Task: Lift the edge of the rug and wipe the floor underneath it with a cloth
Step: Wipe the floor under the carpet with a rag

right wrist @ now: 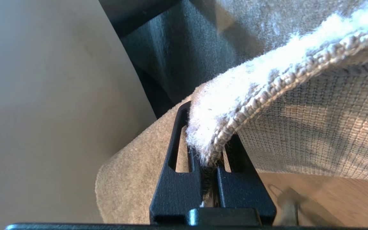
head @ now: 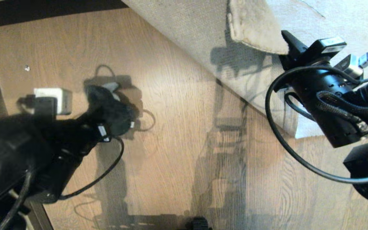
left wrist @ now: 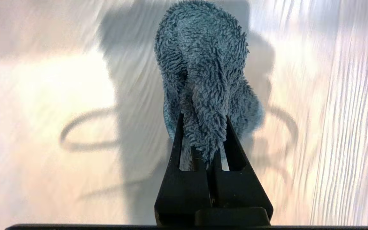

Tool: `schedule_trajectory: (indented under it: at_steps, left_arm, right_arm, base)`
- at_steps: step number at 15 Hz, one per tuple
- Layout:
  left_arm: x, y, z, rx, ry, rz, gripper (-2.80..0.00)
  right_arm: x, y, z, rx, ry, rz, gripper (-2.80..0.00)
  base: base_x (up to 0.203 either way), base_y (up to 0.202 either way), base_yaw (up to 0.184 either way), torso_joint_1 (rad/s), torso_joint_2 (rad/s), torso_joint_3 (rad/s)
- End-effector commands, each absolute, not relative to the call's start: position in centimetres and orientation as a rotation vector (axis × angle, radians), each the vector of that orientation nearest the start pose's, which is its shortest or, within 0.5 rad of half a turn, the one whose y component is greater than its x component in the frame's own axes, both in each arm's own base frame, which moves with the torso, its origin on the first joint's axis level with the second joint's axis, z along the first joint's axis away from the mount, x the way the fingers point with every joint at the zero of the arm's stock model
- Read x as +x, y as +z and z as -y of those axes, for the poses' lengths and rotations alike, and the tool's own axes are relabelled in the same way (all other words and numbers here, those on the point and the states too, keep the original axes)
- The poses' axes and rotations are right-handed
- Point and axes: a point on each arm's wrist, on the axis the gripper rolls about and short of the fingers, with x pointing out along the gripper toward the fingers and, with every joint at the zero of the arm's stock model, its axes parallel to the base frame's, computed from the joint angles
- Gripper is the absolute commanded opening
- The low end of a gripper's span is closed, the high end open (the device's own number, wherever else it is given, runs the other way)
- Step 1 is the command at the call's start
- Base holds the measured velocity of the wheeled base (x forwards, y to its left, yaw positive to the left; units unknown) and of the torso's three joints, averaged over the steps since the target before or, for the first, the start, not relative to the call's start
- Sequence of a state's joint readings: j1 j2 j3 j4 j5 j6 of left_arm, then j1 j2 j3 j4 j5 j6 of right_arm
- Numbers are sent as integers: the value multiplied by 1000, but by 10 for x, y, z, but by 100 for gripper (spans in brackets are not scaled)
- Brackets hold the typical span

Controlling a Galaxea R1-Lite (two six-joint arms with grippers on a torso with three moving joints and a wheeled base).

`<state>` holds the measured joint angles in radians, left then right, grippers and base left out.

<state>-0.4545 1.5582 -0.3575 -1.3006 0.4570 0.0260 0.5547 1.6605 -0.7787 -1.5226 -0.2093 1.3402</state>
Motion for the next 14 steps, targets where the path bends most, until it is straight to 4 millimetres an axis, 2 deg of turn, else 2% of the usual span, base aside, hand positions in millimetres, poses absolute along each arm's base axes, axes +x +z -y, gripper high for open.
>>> schedule_trajectory:
  at_steps: [1, 5, 10, 14]
  left_arm:
    - [168, 165, 71, -9, 5, 74, -280]
    - [133, 131, 59, 75, -28, -71, -280]
    - [114, 111, 51, 184, -46, -294, -280]
    - [100, 97, 48, 198, -73, -439, -280]
  right_arm:
    - [240, 273, -143, 1536, 724, 311, -280]
    - [240, 272, -143, 1535, 720, 309, -280]
    - [241, 271, -143, 1536, 718, 307, -280]
    - [241, 270, -143, 1534, 714, 304, -280]
  base:
    - [0, 0, 0, 0, 0, 0]
    - [0, 0, 0, 0, 0, 0]
    - [0, 0, 0, 0, 0, 0]
    - [0, 0, 0, 0, 0, 0]
